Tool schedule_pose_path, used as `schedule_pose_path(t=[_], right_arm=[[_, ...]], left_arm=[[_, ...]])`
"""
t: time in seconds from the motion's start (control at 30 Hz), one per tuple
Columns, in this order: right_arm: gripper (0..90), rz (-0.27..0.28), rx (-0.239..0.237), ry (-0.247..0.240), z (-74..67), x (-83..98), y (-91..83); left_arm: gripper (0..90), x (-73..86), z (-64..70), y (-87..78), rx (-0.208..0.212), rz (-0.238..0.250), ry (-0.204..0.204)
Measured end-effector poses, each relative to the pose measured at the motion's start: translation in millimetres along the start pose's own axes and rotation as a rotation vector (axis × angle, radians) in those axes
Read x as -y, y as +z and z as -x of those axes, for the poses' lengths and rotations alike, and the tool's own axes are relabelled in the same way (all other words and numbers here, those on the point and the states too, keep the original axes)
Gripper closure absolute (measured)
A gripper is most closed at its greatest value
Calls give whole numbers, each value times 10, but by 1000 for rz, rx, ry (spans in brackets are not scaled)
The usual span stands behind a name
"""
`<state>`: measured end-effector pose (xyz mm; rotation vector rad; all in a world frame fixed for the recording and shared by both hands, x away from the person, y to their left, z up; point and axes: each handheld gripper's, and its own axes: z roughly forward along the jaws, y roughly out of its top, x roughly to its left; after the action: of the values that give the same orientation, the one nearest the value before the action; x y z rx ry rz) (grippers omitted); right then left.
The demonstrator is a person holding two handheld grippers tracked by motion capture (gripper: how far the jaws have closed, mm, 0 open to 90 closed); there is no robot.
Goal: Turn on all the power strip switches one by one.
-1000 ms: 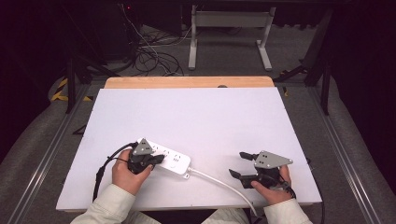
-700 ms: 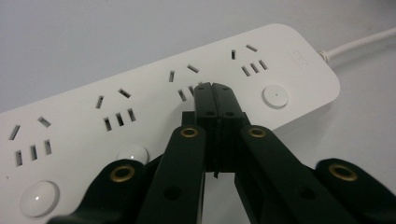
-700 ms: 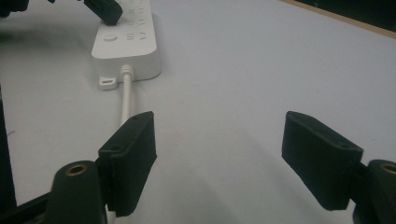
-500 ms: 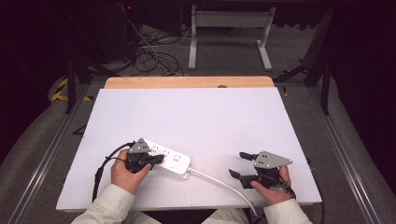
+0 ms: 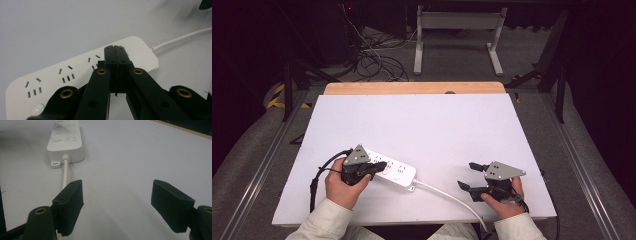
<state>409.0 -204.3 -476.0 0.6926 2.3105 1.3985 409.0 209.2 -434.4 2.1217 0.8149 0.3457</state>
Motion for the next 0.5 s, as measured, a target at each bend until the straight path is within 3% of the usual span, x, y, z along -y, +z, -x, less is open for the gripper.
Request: schedule_pose_path(t=[0.07,0.13,0.3,0.33,0.5], right_arm=[[262,-3,1,-1,2,0,2],[262,-3,0,-3,2,1,1],[262,0,0,-3,2,0,-6],[262,0,0,-3,2,0,-5],[262,1,-2,-5,-2,-2,-4]], left_arm=[[900,-7,4,-5,-12,0,12],[900,-11,20,1,-1,0,-1],[900,-33,45,15,-4,-3,27],[900,-36,65,17,6,-2,16],[900,-72,124,83,26,0,38]])
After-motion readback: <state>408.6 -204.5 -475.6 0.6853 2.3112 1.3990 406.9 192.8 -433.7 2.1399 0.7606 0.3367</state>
